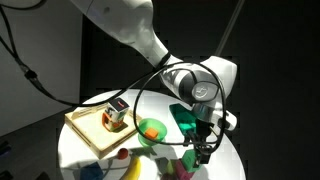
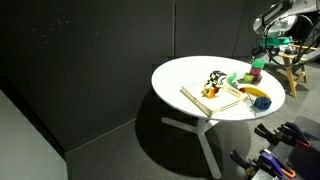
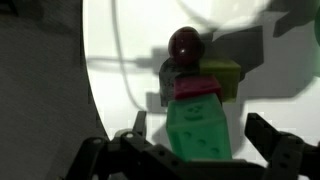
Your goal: Pick up the lime green block and put it on the blue block
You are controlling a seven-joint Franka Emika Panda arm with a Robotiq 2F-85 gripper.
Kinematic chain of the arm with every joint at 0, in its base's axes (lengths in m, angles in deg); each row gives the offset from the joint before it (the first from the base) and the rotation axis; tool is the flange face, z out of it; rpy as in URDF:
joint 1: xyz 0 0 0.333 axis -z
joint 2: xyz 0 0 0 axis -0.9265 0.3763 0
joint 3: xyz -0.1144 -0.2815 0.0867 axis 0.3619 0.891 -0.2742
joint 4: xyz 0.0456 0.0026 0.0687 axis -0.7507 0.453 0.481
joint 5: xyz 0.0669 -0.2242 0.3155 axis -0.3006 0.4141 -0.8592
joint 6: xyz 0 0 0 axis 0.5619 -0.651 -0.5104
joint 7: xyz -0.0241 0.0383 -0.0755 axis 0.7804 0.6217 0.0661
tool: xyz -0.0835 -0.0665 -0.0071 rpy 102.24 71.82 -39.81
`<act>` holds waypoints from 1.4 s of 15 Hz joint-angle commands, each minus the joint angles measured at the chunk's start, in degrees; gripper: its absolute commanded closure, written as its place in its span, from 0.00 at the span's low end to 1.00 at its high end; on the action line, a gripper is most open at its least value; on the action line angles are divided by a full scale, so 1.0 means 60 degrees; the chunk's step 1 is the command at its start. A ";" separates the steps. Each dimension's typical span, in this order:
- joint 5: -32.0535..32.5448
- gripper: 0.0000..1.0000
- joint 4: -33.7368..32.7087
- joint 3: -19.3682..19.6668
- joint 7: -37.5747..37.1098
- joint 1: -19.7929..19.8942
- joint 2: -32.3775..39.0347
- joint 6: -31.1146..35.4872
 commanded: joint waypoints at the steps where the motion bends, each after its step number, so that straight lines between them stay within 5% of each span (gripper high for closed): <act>1: 0.0023 0.00 -0.0544 -0.0127 -0.0136 0.0230 0.0263 -0.0222; 9: 0.0044 0.00 -0.0671 -0.0121 -0.0170 0.0272 0.0424 -0.0206; 10: 0.0049 0.25 -0.0677 -0.0117 -0.0188 0.0268 0.0428 -0.0229; 11: 0.0050 0.27 -0.0681 -0.0120 -0.0182 0.0271 0.0430 -0.0228; 16: 0.0057 0.66 -0.0614 -0.0114 -0.0233 0.0218 0.0302 -0.0293; 21: 0.0009 0.69 -0.0213 0.0036 -0.0201 -0.0023 -0.0117 -0.0287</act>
